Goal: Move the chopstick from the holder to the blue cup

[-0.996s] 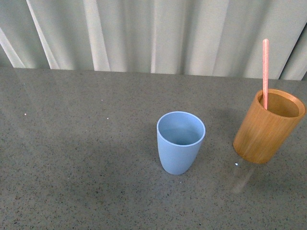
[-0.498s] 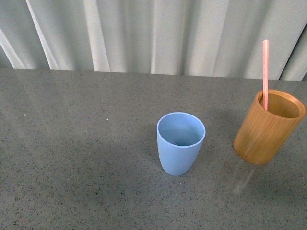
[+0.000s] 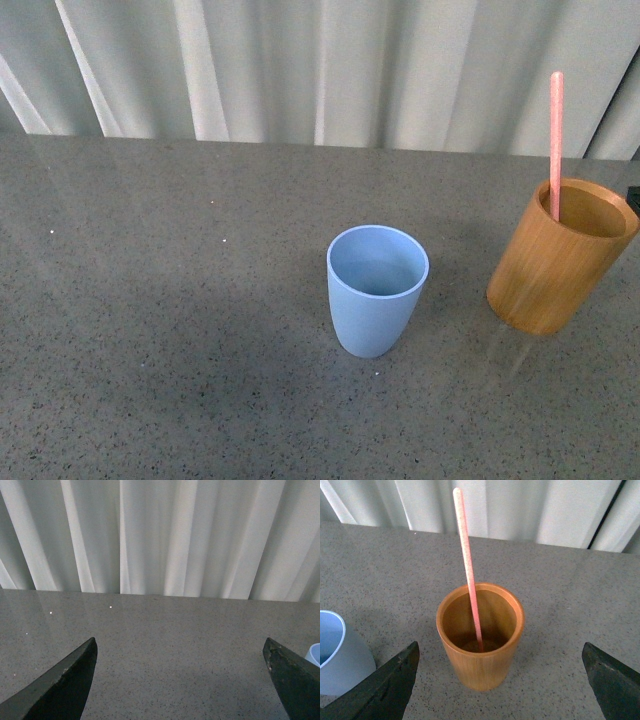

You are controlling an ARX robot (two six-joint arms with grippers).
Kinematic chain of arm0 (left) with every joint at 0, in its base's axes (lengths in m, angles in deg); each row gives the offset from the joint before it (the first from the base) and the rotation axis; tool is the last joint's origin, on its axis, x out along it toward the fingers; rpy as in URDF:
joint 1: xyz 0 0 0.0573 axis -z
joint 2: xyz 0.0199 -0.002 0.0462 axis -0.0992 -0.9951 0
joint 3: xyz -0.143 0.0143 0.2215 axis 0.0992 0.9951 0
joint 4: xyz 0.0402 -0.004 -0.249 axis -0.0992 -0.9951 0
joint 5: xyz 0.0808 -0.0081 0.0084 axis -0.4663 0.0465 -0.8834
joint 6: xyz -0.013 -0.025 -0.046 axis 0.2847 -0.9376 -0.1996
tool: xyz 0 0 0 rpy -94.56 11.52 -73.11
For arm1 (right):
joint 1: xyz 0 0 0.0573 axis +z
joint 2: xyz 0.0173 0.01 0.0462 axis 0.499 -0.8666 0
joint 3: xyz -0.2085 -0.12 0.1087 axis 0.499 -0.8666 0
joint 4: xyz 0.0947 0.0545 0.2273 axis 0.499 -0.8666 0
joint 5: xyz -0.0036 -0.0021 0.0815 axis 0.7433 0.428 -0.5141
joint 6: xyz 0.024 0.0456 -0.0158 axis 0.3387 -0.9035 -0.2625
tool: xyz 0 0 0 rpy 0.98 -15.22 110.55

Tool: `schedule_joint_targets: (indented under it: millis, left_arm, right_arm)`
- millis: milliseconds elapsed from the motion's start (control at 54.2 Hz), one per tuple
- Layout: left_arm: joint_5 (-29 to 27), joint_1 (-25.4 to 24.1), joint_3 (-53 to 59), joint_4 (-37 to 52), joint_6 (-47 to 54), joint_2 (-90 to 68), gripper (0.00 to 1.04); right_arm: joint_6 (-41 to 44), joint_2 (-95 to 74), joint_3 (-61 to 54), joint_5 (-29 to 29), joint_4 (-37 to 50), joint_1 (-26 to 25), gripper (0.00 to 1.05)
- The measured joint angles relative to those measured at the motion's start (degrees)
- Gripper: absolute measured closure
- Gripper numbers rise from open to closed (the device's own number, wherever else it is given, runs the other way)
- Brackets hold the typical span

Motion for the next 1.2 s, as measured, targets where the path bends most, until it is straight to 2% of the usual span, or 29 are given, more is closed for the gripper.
schedule_joint_targets:
  millis: [591,1199]
  left_arm:
    - [0.0,0.0,0.0,0.0,0.0,0.0,0.07]
    - [0.0,0.0,0.0,0.0,0.0,0.0,0.07]
  right_arm:
    - [1.3,-18.8,17.4,2.6,2.8,3.7,0.10]
    - [-0.2,-25.9,23.9,3.3,4.2,3.9,0.10]
